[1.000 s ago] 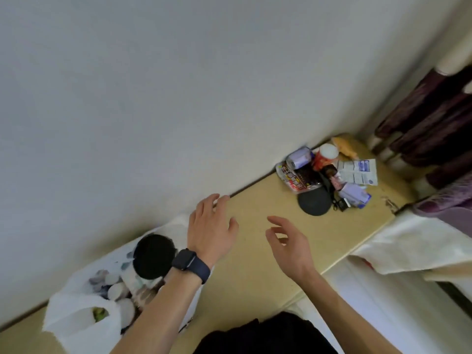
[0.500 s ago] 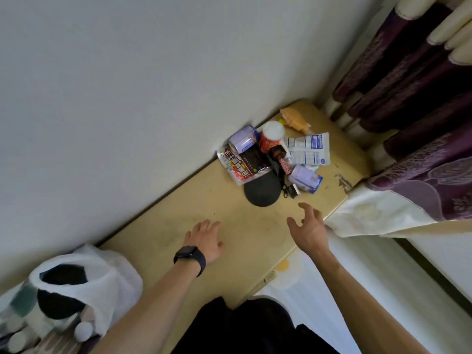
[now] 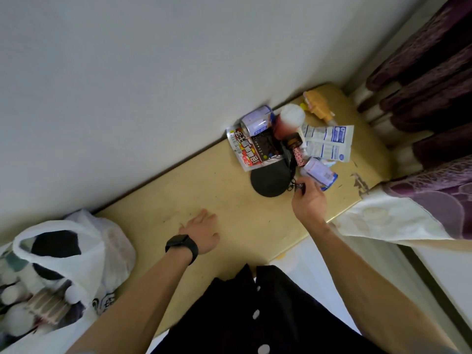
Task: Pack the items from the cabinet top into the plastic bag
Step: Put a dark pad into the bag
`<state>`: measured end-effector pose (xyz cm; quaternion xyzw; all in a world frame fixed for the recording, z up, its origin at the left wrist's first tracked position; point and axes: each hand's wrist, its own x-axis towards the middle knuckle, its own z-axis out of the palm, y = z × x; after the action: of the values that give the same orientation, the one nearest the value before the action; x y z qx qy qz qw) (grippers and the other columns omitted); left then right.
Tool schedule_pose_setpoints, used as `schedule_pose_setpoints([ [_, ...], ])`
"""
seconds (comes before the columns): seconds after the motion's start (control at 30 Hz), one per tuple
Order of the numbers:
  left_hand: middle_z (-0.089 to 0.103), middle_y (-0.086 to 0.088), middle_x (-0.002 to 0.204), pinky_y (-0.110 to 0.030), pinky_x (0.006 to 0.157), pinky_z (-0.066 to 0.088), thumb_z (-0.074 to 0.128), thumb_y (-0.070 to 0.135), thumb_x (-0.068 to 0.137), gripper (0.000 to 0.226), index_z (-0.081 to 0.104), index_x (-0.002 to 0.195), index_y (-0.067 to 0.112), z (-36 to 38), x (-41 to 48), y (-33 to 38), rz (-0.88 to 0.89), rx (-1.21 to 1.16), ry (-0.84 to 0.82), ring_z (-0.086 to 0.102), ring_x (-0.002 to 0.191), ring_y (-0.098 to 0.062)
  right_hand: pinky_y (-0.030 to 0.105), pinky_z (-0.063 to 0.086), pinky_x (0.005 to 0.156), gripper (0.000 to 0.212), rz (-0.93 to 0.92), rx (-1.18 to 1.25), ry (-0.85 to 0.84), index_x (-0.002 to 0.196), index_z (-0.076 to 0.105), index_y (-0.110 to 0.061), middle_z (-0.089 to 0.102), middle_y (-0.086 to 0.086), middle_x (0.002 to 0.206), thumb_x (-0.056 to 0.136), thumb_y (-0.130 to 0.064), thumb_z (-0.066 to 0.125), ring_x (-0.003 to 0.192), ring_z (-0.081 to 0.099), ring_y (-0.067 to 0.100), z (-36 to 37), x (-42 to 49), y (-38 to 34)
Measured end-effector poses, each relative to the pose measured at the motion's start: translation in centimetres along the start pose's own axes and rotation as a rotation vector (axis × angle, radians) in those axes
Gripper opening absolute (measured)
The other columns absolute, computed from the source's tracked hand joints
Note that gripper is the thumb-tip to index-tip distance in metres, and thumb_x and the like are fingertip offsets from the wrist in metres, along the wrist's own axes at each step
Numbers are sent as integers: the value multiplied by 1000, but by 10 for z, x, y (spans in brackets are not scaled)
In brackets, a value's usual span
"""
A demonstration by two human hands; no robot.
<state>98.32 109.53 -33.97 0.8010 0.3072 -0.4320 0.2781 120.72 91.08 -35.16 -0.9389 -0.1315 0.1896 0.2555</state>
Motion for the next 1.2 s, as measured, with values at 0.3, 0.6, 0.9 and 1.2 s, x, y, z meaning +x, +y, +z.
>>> schedule_pose_setpoints([
  [0.3, 41, -6, 150, -45, 103, 46, 65, 36, 86, 83, 14, 152, 40, -19, -23, 47, 309, -345, 359, 44, 133, -29, 33, 58, 71, 27, 250, 622, -186, 116, 49, -23, 67, 4, 98, 95, -8, 57, 71, 70, 17, -23, -95, -51],
  [0.6, 66, 1, 104, -33, 81, 47, 48, 32, 99, 20, 64, 99, 19, -14, -50, 62, 345, -450, 164, 61, 101, -22, 33, 50, 68, 17, 427, 1002, -473, 110, 61, -5, 71, 8, 85, 94, 0, 58, 69, 63, 20, -30, -115, -71],
  [0.9, 48, 4, 65, -27, 66, 36, 51, 41, 98, 36, 65, 80, 13, -26, -90, 38, 20, -1049, 87, 45, 65, -12, 37, 48, 76, 15, 263, 685, -675, 107, 64, -16, 73, 0, 95, 92, -16, 65, 89, 68, 22, -10, -83, -92],
  [1.2, 54, 12, 115, -27, 76, 43, 57, 34, 92, 26, 59, 69, 24, -10, -132, -28, -107, -1170, 557, 55, 92, -8, 51, 34, 108, 106, 271, -235, -316, 146, 18, -8, 23, 23, 148, 72, -47, 82, 137, 28, 44, 61, 1, -96],
])
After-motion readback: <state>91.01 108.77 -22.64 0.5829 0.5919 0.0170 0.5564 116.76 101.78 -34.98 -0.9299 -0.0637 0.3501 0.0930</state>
